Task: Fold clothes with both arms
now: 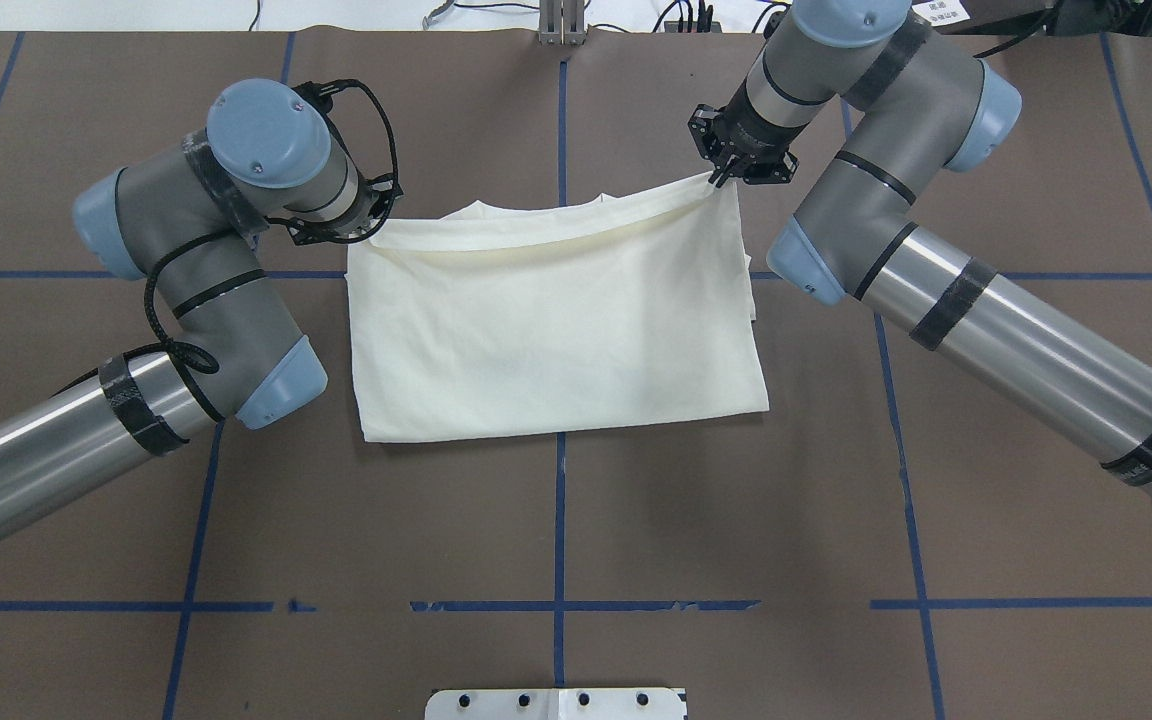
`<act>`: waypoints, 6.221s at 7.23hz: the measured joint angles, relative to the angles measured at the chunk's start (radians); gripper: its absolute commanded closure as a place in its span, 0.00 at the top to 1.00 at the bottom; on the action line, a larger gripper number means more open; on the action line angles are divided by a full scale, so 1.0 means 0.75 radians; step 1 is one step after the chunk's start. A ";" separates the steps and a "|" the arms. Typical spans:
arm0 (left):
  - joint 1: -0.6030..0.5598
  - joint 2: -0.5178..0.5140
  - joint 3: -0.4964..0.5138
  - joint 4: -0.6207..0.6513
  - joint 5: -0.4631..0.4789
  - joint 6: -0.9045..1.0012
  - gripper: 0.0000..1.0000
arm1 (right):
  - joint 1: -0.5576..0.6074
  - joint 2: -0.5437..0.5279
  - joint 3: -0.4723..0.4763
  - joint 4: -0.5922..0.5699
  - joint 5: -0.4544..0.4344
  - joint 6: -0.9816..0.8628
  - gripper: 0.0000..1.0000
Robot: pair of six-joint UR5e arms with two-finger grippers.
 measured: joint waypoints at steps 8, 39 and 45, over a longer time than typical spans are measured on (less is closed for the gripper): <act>0.003 -0.006 -0.009 0.011 -0.005 0.001 1.00 | -0.026 -0.055 0.066 0.027 0.004 0.009 1.00; 0.318 0.191 -0.437 0.029 -0.143 -0.375 0.76 | -0.613 -1.111 1.375 0.045 -0.203 0.173 1.00; 0.601 0.226 -0.453 0.036 -0.037 -0.735 0.56 | -0.501 -1.063 1.364 0.045 -0.204 0.173 1.00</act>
